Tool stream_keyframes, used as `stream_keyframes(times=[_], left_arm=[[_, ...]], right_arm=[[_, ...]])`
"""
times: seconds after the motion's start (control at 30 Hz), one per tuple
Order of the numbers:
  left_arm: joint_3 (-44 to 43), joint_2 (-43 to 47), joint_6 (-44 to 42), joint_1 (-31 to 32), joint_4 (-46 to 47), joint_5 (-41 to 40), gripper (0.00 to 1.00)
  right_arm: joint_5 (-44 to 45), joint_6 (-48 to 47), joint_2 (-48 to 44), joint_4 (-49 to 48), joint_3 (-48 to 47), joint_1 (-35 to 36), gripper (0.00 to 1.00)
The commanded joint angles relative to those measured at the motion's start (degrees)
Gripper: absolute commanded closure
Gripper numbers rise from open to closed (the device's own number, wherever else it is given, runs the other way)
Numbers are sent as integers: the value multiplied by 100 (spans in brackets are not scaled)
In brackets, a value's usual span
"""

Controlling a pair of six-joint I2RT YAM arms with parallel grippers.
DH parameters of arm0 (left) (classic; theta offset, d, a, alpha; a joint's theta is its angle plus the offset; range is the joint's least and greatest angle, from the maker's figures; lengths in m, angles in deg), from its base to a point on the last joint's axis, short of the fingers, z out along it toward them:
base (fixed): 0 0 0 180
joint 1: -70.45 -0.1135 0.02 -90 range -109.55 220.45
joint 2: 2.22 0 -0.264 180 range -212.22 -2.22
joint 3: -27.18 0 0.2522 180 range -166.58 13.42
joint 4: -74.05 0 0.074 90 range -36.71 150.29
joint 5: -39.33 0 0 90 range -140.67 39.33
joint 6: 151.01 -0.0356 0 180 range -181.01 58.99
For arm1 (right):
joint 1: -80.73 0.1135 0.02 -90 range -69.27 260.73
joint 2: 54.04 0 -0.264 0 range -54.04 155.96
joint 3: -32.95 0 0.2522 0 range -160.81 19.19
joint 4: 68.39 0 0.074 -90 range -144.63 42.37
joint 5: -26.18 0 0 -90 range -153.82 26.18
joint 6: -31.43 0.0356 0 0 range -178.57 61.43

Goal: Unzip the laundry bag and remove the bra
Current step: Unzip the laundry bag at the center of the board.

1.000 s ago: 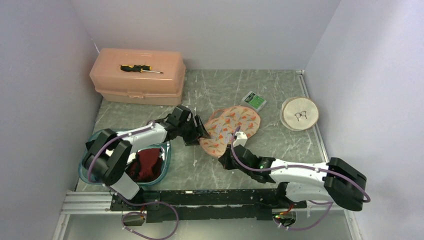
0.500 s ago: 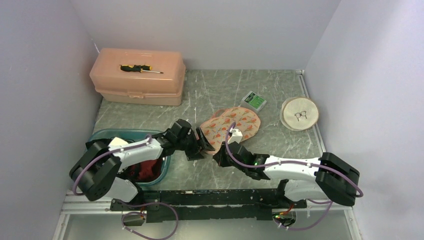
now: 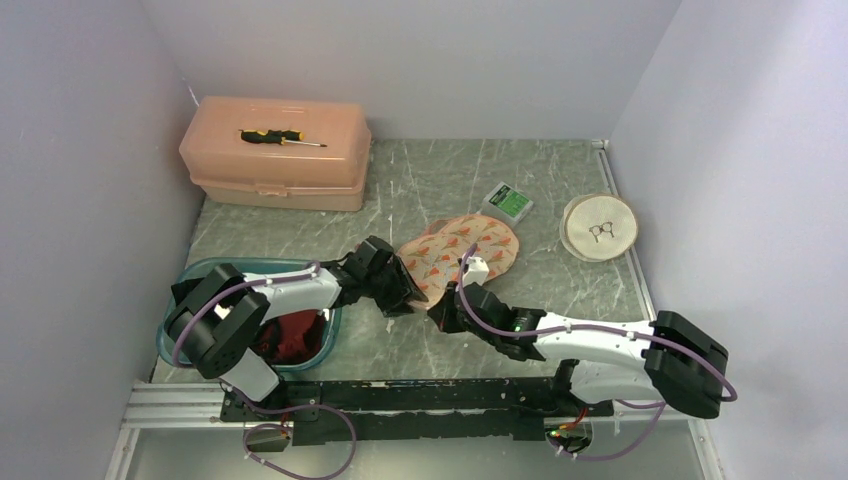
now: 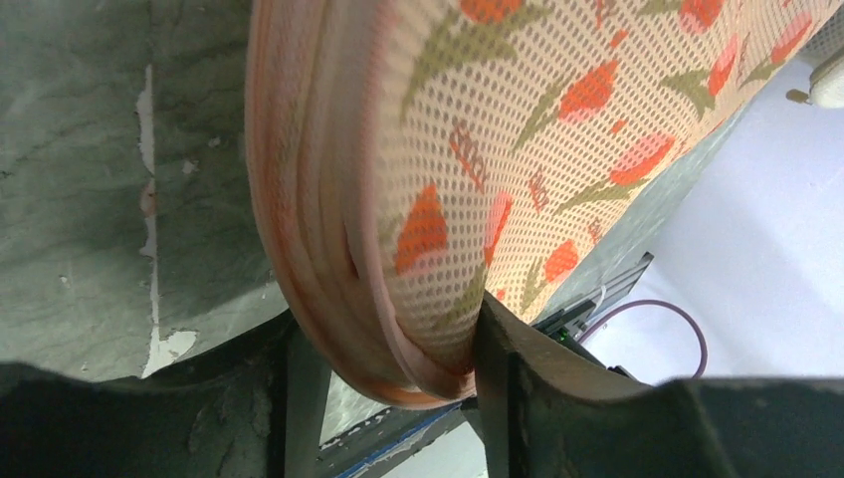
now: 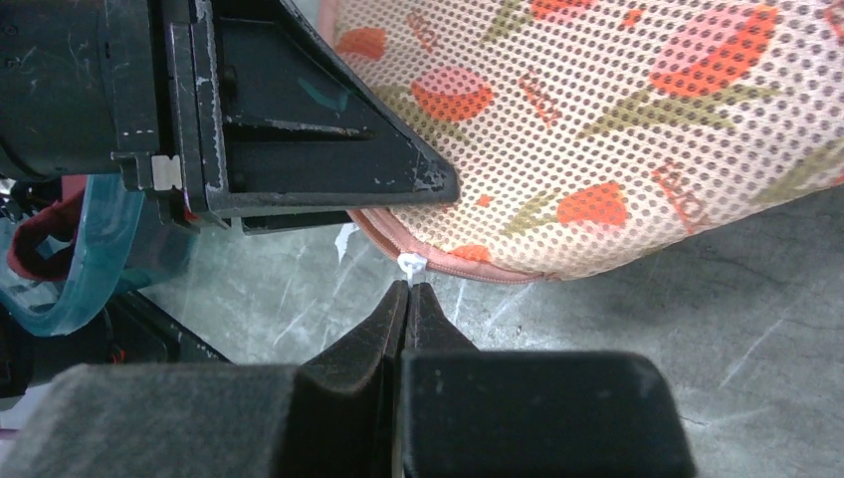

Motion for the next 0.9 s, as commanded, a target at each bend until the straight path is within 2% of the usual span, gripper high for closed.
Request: stream_keyframes(times=[0.0,0.33,0.87], left_arm=[[-202,172,-3,-70,-373,-511,48],[-252,154,-75,-169,-445,-536,79],[-271,170,-132,-170,-503,-497,80]], right_arm=[[129,-14,-251,216,36,29,100],[331,53,-578,569,242,36,100],[548,184,-651,955,352,30,100]])
